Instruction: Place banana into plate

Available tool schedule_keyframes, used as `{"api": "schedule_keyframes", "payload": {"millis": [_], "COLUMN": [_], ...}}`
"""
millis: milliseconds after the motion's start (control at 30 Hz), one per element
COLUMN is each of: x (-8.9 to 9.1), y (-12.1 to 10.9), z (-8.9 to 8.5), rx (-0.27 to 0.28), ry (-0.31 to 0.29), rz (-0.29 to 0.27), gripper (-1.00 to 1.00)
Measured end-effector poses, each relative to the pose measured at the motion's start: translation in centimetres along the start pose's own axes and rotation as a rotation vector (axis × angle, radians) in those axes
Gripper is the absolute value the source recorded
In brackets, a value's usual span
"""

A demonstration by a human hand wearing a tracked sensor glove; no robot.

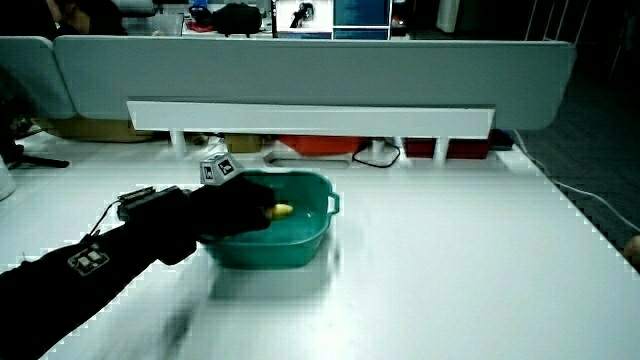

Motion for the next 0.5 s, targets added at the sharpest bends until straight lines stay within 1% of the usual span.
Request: {"api": "schedule_keyframes", "payload": {"millis": [33,67,133,167,200,233,267,400,433,500], "x": [0.19,0.20,0.37,0.45,0.45,0.44,0.49,0.22,0.13,0.29], "y": [-0.09,0.00,0.15,0.19,0.27,0.40,0.34,0.40,0.60,0.83], "z": [0.14,0.02,-0.15,-0.20,-0.30,-0.36,-0.29,-0.47,-0.70,-0.84], "rx": [-0.005,-0.005,-0.017,-0.018,-0.023,-0.027,-0.030,-0.029,-0.033,-0.052], "ry": [0.001,-0.004,0.012,0.025,0.019,0.032,0.035,0.030,0.026,0.037], "rz": [0.007,-0.005,-0.003,0.007,0.005,0.002,0.011,0.020,0.021,0.022], "gripper": [0.00,0.00,0.00,0.00,0.00,0.00,0.00,0.00,0.00,0.00]}}
